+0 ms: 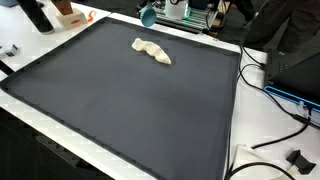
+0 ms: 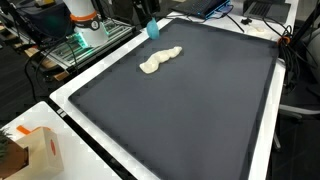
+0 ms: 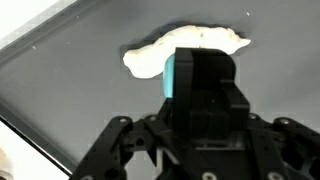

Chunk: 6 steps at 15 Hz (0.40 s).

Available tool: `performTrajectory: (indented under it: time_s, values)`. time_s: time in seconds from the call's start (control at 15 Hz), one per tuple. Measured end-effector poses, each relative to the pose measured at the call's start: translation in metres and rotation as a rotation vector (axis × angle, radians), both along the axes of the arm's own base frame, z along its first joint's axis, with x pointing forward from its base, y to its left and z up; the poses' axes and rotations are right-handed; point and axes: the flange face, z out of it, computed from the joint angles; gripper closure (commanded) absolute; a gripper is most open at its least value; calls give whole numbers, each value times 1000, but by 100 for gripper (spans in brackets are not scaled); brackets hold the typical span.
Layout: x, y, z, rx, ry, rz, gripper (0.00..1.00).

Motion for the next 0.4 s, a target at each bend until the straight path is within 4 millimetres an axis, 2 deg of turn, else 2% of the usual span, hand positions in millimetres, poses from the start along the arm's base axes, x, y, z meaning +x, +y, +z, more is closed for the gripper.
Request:
performTrajectory:
  time_s: [0.4]
  values:
    - [0, 3, 2, -3, -3, 3, 50]
